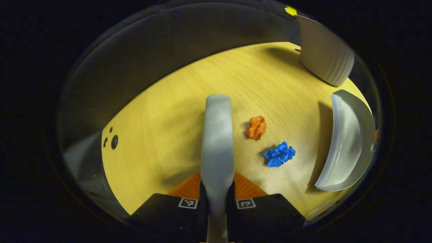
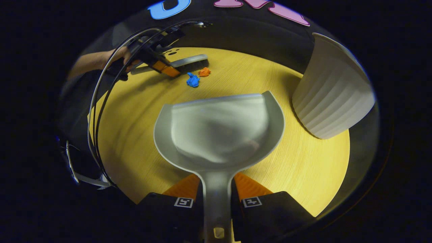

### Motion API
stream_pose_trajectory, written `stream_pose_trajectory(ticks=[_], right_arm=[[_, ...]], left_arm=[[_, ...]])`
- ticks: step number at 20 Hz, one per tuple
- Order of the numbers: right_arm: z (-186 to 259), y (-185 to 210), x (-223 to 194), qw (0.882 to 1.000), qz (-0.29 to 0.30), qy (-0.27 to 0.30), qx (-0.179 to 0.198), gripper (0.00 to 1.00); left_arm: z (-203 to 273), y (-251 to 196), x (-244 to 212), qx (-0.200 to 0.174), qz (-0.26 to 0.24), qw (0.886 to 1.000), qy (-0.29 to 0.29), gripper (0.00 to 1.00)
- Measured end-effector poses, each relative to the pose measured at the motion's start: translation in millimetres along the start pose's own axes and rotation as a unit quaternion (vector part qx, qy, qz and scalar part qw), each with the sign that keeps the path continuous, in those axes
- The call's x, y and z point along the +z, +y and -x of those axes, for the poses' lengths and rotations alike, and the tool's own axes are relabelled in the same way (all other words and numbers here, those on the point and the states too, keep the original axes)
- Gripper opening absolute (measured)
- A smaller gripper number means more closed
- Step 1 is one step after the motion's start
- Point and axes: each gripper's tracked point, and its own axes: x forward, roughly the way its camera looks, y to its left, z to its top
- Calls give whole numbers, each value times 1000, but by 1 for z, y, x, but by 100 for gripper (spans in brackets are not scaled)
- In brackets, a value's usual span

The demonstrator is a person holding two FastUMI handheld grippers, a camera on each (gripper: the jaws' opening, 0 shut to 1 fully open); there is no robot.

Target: Pick up the small broom and dustpan from the desktop, sweep the trash into the dustpan with the broom, and then empty the trash into the garbage bin.

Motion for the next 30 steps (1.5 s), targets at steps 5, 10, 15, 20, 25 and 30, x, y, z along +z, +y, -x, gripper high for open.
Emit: stream_pose_trajectory(ticks=[5, 10, 15, 20, 25, 30], right_arm=[[-1, -1, -8, 1000, -4, 4, 6, 38], [-5, -3, -15, 1000, -8, 9, 16, 34], [-12, -6, -25, 1000, 2, 12, 18, 38], [-14, -9, -24, 1000, 9, -13, 12, 37], [-15, -8, -21, 1000, -10, -19, 7, 34], [-12, -7, -19, 999, -18, -33, 8, 38]], left_arm=[[3, -34, -1, -53, -72, 996, -4, 27], [21, -94, -18, -115, -110, 987, 3, 27], [48, -162, -27, -189, -117, 975, 11, 25], [74, -210, -43, -227, -95, 969, 14, 27], [116, -199, -44, -194, 29, 980, -45, 27], [138, -172, -85, -124, 156, 977, -77, 27]])
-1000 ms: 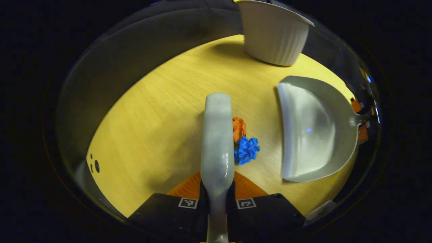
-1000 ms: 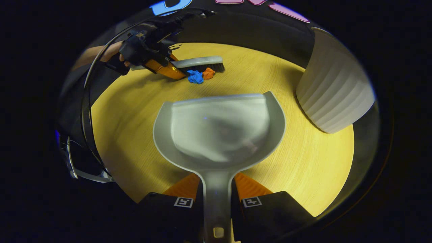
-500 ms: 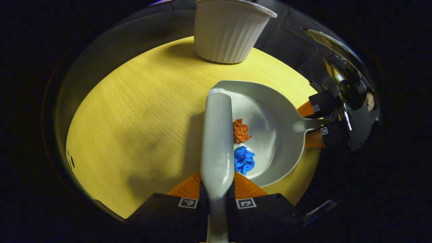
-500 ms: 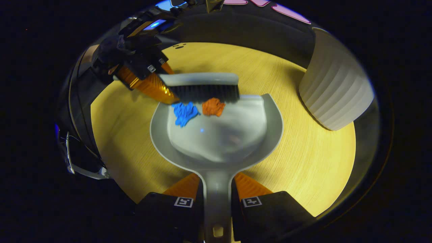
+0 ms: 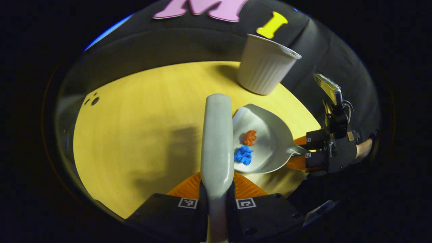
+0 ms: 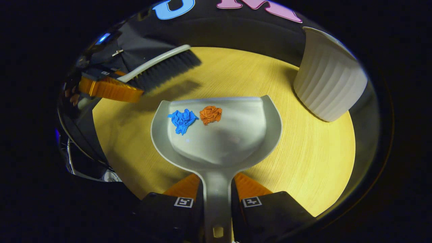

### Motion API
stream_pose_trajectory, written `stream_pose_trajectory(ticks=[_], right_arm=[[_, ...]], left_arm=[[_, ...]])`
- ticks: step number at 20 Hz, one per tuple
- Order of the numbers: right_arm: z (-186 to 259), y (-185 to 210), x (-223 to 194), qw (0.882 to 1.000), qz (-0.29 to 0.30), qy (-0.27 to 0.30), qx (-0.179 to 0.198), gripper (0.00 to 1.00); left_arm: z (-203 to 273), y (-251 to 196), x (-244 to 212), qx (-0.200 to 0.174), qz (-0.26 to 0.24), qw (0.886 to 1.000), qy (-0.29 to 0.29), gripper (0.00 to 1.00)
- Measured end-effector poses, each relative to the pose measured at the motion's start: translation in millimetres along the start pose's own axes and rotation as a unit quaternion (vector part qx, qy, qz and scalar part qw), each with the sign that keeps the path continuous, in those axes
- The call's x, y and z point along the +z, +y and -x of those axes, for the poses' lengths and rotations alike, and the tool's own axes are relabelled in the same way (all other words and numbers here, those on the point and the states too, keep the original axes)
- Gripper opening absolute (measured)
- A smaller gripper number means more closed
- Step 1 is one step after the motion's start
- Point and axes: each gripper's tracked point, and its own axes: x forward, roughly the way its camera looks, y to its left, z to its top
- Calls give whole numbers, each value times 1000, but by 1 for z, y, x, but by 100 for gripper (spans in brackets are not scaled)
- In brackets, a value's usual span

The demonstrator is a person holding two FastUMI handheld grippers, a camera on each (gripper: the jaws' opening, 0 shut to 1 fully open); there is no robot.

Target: Pick up the small broom and dustpan from the desktop, sweep the trash into the dustpan with the broom, and then empty the trash into the garbage bin.

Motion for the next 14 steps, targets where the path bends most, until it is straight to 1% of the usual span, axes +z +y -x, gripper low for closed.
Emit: stream_pose_trajectory(ticks=[1, 2, 3, 5, 6, 8, 9, 10, 11, 14], right_arm=[[1, -2, 1, 1000, 1, -4, -3, 37], [2, -3, 0, 1000, 2, -7, -6, 34], [4, -4, 1, 1000, 2, -9, -7, 38], [7, -4, 2, 1000, -5, -11, -7, 38], [9, -2, 3, 1000, -11, -10, -9, 37], [13, -1, 4, 999, -27, -12, -19, 38], [17, -1, 6, 999, -34, -14, -24, 38], [20, -2, 6, 999, -39, -14, -28, 34], [24, -4, 9, 999, -39, -16, -34, 37], [32, -14, 15, 998, -35, -23, -57, 37]], left_arm=[[2, 11, -10, 10, 16, 1000, -6, 27], [3, 20, -20, 19, 31, 999, -10, 27], [3, 32, -32, 30, 42, 999, -15, 27], [-7, 63, -56, 58, 53, 997, -13, 27], [-11, 76, -67, 62, 60, 996, -9, 27], [-16, 92, -90, 60, 74, 995, -2, 29], [-20, 92, -95, 60, 75, 995, 0, 27], [-19, 91, -98, 60, 75, 995, 2, 27], [-11, 81, -98, 59, 74, 995, 1, 27], [0, 68, -101, 56, 67, 996, -1, 27]])
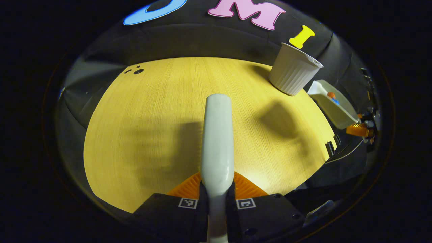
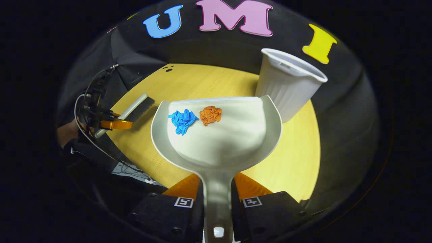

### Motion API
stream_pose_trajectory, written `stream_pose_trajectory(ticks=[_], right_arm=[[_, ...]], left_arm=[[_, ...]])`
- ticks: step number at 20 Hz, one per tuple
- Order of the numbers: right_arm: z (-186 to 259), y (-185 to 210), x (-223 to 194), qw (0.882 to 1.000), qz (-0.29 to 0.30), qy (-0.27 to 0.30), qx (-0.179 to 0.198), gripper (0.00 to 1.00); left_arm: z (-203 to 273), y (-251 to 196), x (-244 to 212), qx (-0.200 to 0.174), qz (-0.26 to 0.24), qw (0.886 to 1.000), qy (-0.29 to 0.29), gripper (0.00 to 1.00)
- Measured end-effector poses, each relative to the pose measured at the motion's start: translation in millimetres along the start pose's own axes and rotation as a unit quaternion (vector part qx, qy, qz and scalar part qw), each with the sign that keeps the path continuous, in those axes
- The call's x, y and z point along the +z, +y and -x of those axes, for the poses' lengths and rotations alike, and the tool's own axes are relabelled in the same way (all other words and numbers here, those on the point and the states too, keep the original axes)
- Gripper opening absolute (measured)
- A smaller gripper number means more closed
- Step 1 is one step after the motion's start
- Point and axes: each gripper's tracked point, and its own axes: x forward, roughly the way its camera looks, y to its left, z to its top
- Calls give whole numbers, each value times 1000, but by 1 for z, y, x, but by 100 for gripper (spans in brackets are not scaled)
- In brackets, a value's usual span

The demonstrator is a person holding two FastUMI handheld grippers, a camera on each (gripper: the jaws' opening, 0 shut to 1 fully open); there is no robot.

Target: Pick up the small broom and dustpan from the desktop, sweep the trash into the dustpan with the broom, and then empty the trash into the garbage bin.

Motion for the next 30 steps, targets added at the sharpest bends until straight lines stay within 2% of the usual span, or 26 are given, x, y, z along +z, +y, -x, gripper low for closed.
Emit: stream_pose_trajectory(ticks=[3, 4, 6, 7, 9, 12, 13, 14, 19, 22, 25, 30], right_arm=[[2, 2, 11, 999, -34, -14, -6, 37], [6, 3, 14, 999, -46, -19, -10, 34], [9, -4, 19, 997, -65, -26, -28, 42], [9, -8, 23, 996, -77, -29, -39, 38], [10, -11, 32, 991, -118, -38, -49, 37], [2, -6, 58, 978, -185, -77, -61, 37], [-3, -7, 69, 975, -195, -89, -68, 37], [-4, -11, 76, 972, -199, -100, -78, 37], [-21, -65, 117, 969, -168, -110, -143, 37], [-43, -86, 122, 964, -178, -100, -171, 37], [-67, -107, 125, 962, -143, -84, -217, 37], [-107, -117, 136, 962, -92, -67, -247, 37]], left_arm=[[2, -2, -3, 4, -9, 1000, 0, 26], [3, -4, -5, 3, -11, 1000, 1, 27], [7, -2, -9, 4, -18, 1000, -1, 27], [11, -1, -12, 5, -20, 1000, -3, 27], [18, 3, -18, 9, -15, 1000, -13, 27], [26, -2, -29, -2, 58, 998, -20, 28], [26, -3, -33, -3, 82, 996, -23, 25], [29, -4, -37, -5, 102, 995, -22, 27], [41, 17, -46, 9, 130, 991, -35, 27], [44, 36, -50, 18, 154, 987, -38, 27], [47, 50, -56, 24, 182, 982, -35, 27], [51, 68, -46, 46, 169, 984, -33, 26]])
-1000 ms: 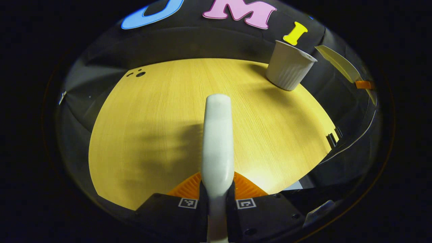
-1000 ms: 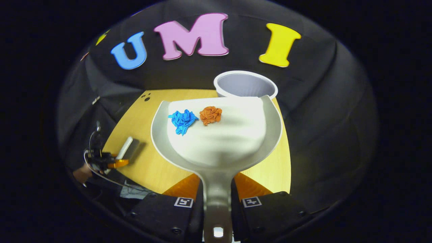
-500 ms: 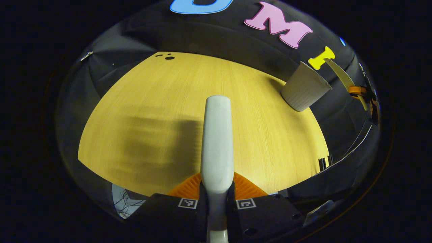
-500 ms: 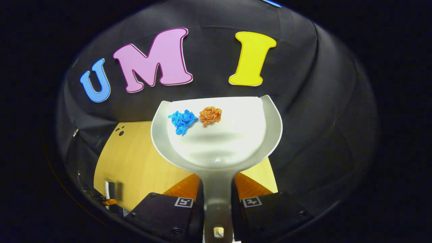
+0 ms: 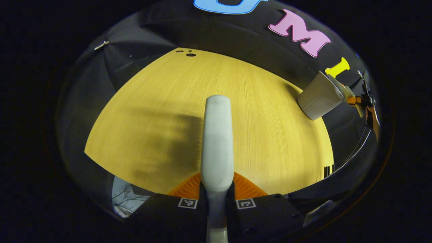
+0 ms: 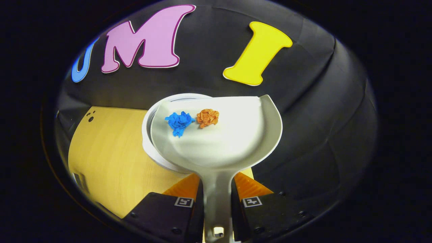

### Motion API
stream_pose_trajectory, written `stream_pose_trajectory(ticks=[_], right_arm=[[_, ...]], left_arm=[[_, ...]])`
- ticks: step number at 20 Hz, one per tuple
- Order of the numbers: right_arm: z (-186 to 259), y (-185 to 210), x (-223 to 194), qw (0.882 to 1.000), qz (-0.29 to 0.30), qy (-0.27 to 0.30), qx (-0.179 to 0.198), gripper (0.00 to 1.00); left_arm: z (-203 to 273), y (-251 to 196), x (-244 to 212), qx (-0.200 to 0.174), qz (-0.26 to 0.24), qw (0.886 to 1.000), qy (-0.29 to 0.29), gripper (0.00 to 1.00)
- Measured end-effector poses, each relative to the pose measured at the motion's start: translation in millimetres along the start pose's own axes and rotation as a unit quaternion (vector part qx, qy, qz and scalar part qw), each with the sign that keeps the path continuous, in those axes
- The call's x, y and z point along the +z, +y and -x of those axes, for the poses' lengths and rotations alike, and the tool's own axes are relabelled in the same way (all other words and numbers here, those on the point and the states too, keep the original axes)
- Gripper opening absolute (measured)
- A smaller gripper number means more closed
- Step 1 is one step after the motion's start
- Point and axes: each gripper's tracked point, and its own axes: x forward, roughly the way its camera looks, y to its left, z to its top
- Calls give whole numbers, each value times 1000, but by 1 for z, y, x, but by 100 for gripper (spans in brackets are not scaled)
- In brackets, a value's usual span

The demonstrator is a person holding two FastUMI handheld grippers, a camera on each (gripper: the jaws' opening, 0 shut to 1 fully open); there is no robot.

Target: Pick up the small broom and dustpan from the desktop, sweep the trash into the dustpan with the broom, and then empty the trash into the garbage bin.

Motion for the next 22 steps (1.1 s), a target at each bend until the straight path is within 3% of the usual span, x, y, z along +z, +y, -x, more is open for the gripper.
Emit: stream_pose_trajectory(ticks=[1, 2, 4, 5, 9, 10, 16, 19, 21, 22], right_arm=[[-6, 2, 2, 1000, 9, 1, -4, 42], [-8, -1, 6, 1000, 26, -7, -15, 37], [-17, -9, 13, 997, 59, -14, -38, 42], [-23, -15, 15, 996, 74, -16, -54, 37], [-33, -38, 21, 984, 134, -25, -116, 37], [-35, -41, 21, 979, 156, -29, -130, 42], [-21, -41, 46, 923, 317, -76, -207, 33], [-18, -42, 49, 903, 357, -84, -224, 37], [-18, -40, 52, 882, 402, -93, -230, 33], [-16, -41, 55, 872, 420, -98, -232, 41]], left_arm=[[1, -3, 5, -1, -1, 1000, -4, 26], [1, -7, 8, -3, 0, 1000, -5, 29], [2, -16, 8, -8, -2, 1000, -7, 27], [2, -19, 7, -9, -6, 1000, -4, 26], [-2, -27, -2, -9, -23, 1000, 11, 27], [-2, -28, -5, -9, -25, 1000, 15, 27], [-1, -33, -5, -10, -27, 999, 20, 27], [-1, -35, -4, -8, -30, 999, 21, 27], [0, -37, -4, -6, -36, 999, 23, 27], [0, -39, -5, -6, -40, 999, 25, 27]])
